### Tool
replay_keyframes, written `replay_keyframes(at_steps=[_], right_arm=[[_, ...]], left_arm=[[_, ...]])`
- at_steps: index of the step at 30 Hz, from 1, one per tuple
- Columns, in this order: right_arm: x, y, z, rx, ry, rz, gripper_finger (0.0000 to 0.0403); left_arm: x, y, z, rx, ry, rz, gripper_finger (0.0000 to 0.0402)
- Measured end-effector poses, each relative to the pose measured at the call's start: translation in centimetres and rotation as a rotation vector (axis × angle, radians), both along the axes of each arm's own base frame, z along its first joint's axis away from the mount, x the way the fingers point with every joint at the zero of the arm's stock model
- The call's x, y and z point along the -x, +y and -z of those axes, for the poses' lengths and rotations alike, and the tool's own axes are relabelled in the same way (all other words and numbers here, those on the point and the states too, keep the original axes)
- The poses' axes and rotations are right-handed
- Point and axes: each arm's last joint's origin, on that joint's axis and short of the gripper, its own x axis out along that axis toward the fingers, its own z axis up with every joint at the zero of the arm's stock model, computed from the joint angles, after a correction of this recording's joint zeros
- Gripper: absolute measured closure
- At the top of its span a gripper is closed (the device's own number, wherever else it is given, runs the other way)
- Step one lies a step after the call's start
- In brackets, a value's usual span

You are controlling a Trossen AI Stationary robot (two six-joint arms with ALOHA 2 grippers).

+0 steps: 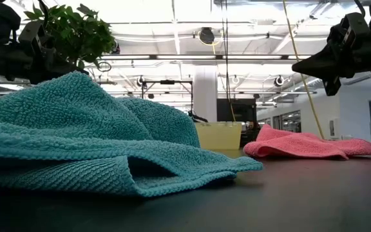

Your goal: Fold microfiber towels

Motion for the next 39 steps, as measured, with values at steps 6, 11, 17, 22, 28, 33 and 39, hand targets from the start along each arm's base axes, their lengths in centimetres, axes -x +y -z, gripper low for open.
replay_keyframes(at_steps=[6, 11, 17, 22, 28, 33, 39], right_arm=[[0.0, 0.0, 0.0, 0.000, 0.000, 0.000, 0.0403], [0.0, 0.0, 0.0, 0.000, -0.002, 0.000, 0.0403], [0.0, -0.1, -0.2, 0.003, -0.026, 0.024, 0.0403], [-0.1, -0.1, -0.9, 0.005, -0.105, 0.023, 0.0403], [0.1, -0.3, -1.8, -0.004, -0.205, 0.117, 0.0403], [0.2, -0.4, -2.2, -0.012, -0.249, 0.136, 0.0403], [0.2, -0.4, -2.2, -0.012, -0.249, 0.136, 0.0403]], left_arm=[[0.0, 0.0, 0.0, 0.000, 0.000, 0.000, 0.0376], [0.0, 0.0, 0.0, 0.000, 0.000, 0.000, 0.0376], [0.0, 0.0, 0.0, 0.000, 0.000, 0.000, 0.0376], [0.0, 0.0, 0.0, 0.000, 0.000, 0.000, 0.0376], [0.0, 0.0, -0.1, -0.003, -0.012, -0.001, 0.0376], [0.0, 0.0, -0.4, 0.029, -0.059, -0.004, 0.0376], [0.0, 0.0, -0.6, 0.065, -0.087, -0.006, 0.0376]])
